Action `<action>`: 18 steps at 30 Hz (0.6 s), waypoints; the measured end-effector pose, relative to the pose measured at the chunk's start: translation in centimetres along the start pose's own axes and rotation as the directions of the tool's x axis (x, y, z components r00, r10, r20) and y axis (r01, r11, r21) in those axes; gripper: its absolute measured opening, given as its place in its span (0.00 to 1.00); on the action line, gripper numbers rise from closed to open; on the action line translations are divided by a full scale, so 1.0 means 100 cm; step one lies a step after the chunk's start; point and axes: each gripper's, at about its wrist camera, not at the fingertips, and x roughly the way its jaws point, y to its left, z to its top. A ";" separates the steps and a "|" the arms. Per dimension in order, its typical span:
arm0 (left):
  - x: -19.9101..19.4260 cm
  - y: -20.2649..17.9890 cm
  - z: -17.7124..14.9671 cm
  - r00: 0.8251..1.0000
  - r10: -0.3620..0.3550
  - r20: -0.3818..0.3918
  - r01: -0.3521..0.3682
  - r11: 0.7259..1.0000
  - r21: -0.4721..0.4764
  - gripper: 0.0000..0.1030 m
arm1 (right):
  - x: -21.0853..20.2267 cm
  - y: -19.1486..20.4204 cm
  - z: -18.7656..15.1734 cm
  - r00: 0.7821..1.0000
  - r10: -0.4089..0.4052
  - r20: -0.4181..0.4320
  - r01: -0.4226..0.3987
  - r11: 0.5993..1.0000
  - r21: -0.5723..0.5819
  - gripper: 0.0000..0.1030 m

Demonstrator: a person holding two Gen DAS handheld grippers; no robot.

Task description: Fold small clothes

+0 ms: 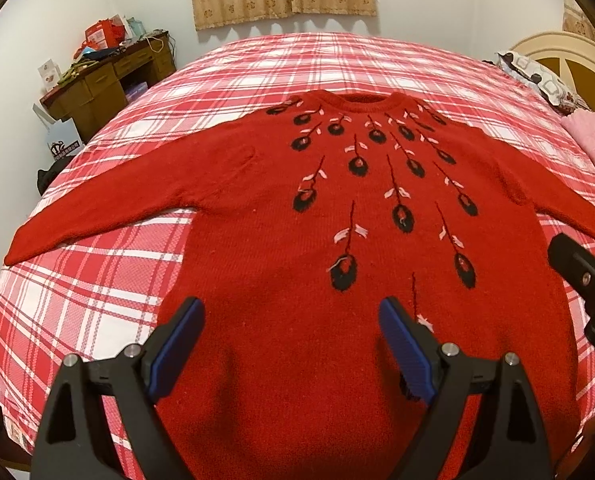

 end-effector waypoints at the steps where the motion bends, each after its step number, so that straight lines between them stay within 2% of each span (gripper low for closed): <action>1: 0.000 0.000 0.000 1.000 0.001 0.001 -0.001 1.000 0.000 0.88 | 0.000 0.000 0.000 1.000 0.001 -0.001 -0.001 1.000 0.001 0.99; 18: 0.001 -0.002 -0.001 1.000 0.018 -0.009 -0.018 1.000 0.008 0.88 | 0.002 -0.002 0.000 1.000 0.003 -0.012 -0.003 1.000 0.010 0.99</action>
